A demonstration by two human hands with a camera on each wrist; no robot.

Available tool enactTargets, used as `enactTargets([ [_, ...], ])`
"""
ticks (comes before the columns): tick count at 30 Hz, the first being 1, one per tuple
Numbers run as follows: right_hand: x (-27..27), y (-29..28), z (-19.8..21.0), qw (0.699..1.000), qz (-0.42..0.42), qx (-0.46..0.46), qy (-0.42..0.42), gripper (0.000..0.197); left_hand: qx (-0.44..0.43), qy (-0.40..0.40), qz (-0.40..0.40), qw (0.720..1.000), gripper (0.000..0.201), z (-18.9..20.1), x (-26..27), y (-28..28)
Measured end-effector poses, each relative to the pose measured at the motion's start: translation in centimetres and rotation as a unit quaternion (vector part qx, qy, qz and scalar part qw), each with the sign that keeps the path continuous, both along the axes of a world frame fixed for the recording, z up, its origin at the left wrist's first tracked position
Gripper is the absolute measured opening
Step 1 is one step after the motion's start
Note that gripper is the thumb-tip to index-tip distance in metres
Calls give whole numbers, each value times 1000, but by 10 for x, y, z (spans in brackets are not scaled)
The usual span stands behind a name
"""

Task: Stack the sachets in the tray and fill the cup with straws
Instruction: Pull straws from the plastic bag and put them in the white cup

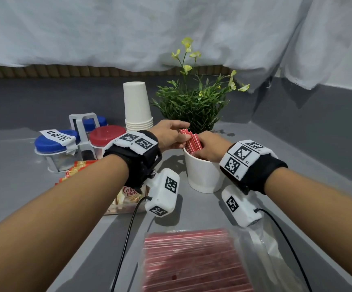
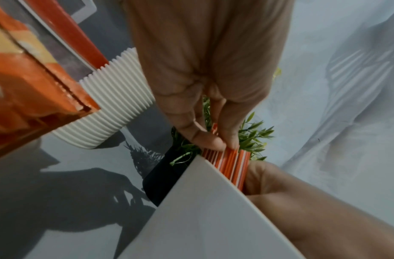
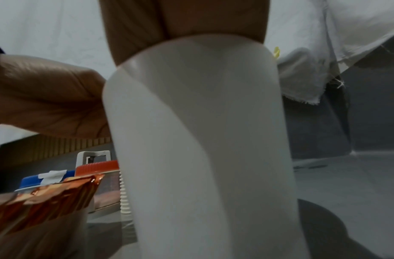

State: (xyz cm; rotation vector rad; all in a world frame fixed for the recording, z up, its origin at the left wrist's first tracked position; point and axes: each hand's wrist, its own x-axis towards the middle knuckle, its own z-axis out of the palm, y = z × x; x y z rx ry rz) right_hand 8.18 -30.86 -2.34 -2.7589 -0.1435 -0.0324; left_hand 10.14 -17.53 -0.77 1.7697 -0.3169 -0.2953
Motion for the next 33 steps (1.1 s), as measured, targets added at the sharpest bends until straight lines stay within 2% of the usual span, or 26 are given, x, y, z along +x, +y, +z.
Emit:
enactTargets([
  [5, 0, -5, 0, 998, -18, 54, -14, 33, 54, -67, 19, 996, 31, -4, 4, -4],
  [10, -1, -10, 3, 982, -48, 179, -24, 25, 120, -118, 73, 983, 38, -15, 7, -5],
  [13, 0, -11, 2, 981, -48, 184, -30, 25, 174, -144, 54, 973, 37, -16, 2, -7],
  [17, -4, -12, 5, 982, -38, 179, -50, 24, 232, -135, 32, 963, 39, -12, -3, -8],
  [21, -18, -20, 17, 971, -59, 220, -76, 23, 244, -141, 65, 957, 42, 4, -13, -2],
  [27, -66, -36, 43, 958, -90, 255, -98, 12, 205, -159, 89, 962, 35, 33, -56, 11],
  [33, -128, -39, 56, 946, -107, 286, -104, 20, 151, -155, 90, 972, 29, 48, -118, 26],
])
